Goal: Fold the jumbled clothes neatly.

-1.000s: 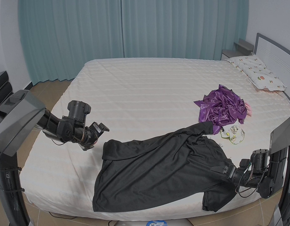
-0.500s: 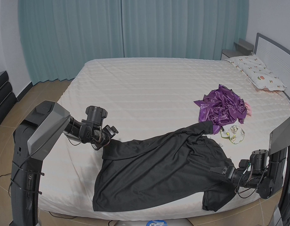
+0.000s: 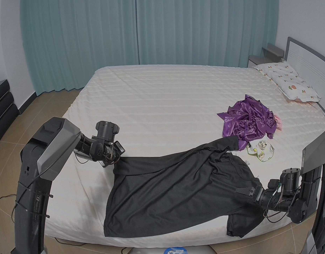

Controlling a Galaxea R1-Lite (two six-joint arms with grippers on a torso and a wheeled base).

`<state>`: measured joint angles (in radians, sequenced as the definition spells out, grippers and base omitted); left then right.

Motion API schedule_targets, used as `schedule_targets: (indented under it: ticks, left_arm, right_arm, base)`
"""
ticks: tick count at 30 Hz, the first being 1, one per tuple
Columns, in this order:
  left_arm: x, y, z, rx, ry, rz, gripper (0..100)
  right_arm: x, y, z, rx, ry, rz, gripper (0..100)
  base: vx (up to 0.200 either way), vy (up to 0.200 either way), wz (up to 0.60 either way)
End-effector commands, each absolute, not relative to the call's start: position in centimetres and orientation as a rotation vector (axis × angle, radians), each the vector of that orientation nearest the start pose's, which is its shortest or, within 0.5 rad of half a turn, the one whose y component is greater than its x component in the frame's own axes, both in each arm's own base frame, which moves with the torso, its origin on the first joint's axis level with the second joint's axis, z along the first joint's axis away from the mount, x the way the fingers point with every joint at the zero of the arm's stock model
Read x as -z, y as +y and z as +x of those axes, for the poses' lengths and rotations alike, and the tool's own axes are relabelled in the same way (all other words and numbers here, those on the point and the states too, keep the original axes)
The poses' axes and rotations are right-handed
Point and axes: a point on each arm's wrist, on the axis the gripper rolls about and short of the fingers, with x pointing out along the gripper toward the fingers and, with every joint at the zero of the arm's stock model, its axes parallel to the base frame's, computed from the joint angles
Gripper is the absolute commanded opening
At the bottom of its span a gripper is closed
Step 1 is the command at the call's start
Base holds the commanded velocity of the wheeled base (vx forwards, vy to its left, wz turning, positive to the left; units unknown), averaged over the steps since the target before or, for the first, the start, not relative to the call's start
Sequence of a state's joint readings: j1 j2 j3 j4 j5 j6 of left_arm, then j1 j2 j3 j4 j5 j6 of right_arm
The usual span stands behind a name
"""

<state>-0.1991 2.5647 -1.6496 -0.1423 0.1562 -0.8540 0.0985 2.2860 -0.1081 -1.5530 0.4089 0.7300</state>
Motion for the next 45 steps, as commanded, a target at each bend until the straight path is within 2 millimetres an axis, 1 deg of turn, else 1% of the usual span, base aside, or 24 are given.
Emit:
schedule_targets:
  ticks: [1,2,3,6,12,15,16,23,26,28,30,31,32,35,36,37,38,39,40,41,42,43,44,45]
  left_arm:
    - [-2.1,-6.5,50.1,-0.320,0.610,-0.719,0]
    - [-2.1,-6.5,50.1,-0.320,0.610,-0.719,0]
    - [-2.6,-5.3,50.9,-0.330,0.572,-0.734,0]
    - [-2.8,-4.4,51.8,-0.338,0.544,-0.744,0]
    - [-1.5,-4.3,52.5,-0.370,0.608,-0.729,0]
    - [-1.4,-4.3,52.5,-0.379,0.636,-0.732,0]
    - [-1.5,-4.4,52.6,-0.376,0.636,-0.732,100]
    - [-1.6,-4.2,52.5,-0.385,0.638,-0.749,100]
    - [-3.6,-3.2,51.8,-0.395,0.627,-0.790,100]
    - [-4.0,-2.9,51.4,-0.386,0.642,-0.798,100]
    - [-5.3,-2.0,49.4,-0.338,0.708,-0.836,100]
    - [-5.5,-1.9,49.0,-0.332,0.718,-0.841,100]
    - [-5.9,-1.5,47.5,-0.311,0.759,-0.858,100]
    - [-6.0,-1.1,45.1,-0.293,0.806,-0.876,100]
    - [-5.7,-1.0,43.2,-0.278,0.842,-0.885,100]
    - [-5.5,-0.9,42.0,-0.261,0.859,-0.890,100]
    - [-5.3,-0.9,41.6,-0.253,0.868,-0.894,100]
    - [-4.6,-1.0,39.3,-0.202,0.898,-0.899,100]
    - [-4.4,-1.0,38.8,-0.189,0.905,-0.897,100]
    - [-3.6,-1.0,36.7,-0.158,0.927,-0.872,100]
    - [-3.2,-1.0,35.2,-0.141,0.940,-0.850,100]
    - [-3.2,-1.0,35.0,-0.138,0.940,-0.845,100]
    - [-2.6,-1.0,32.6,-0.121,0.960,-0.805,100]
    - [-2.1,-1.1,30.8,-0.115,0.987,-0.773,100]
  right_arm:
    - [1.8,3.2,23.9,-0.246,0.764,0.787,100]
    - [1.8,3.2,23.9,-0.246,0.764,0.787,100]
    - [1.8,3.2,24.0,-0.245,0.762,0.788,100]
    - [1.8,3.1,24.0,-0.243,0.762,0.788,100]
    - [1.8,3.1,24.0,-0.231,0.760,0.786,100]
    - [1.8,3.2,24.0,-0.220,0.757,0.782,100]
    - [1.8,3.2,24.0,-0.220,0.757,0.782,100]
    - [1.9,3.2,23.9,-0.219,0.762,0.782,100]
    - [2.2,3.3,23.8,-0.213,0.773,0.775,100]
    - [2.2,3.2,23.8,-0.209,0.775,0.774,100]
    - [2.5,3.3,23.7,-0.200,0.785,0.768,100]
    - [2.5,3.3,23.7,-0.199,0.784,0.768,100]
    - [2.5,3.4,23.7,-0.202,0.785,0.767,100]
    - [2.6,3.4,23.7,-0.200,0.788,0.766,100]
    - [2.6,3.4,23.5,-0.198,0.794,0.765,100]
    - [2.6,3.4,23.5,-0.200,0.796,0.763,100]
    - [2.6,3.4,23.4,-0.199,0.797,0.763,100]
    - [2.5,3.4,23.4,-0.204,0.797,0.763,100]
    - [2.5,3.5,23.4,-0.206,0.797,0.763,100]
    - [2.5,3.7,23.4,-0.210,0.801,0.761,100]
    - [2.5,3.7,23.3,-0.212,0.801,0.759,100]
    - [2.5,3.7,23.3,-0.212,0.801,0.759,100]
    - [2.4,3.7,23.3,-0.214,0.802,0.757,100]
    - [2.4,3.8,23.2,-0.213,0.807,0.757,100]
  base:
    - [0.000,0.000,0.00]
    - [0.000,0.000,0.00]
    - [0.000,0.000,0.00]
    - [0.000,0.000,0.00]
    - [0.000,0.000,0.00]
    - [0.000,0.000,0.00]
    - [0.000,0.000,0.00]
    - [0.000,0.000,0.00]
    - [0.000,0.000,0.00]
    - [0.000,0.000,0.00]
    - [0.000,0.000,0.00]
    - [0.000,0.000,0.00]
    - [0.000,0.000,0.00]
    - [0.000,0.000,0.00]
    - [0.000,0.000,0.00]
    - [0.000,0.000,0.00]
    - [0.000,0.000,0.00]
    - [0.000,0.000,0.00]
    - [0.000,0.000,0.00]
    - [0.000,0.000,0.00]
    - [0.000,0.000,0.00]
    - [0.000,0.000,0.00]
    - [0.000,0.000,0.00]
    - [0.000,0.000,0.00]
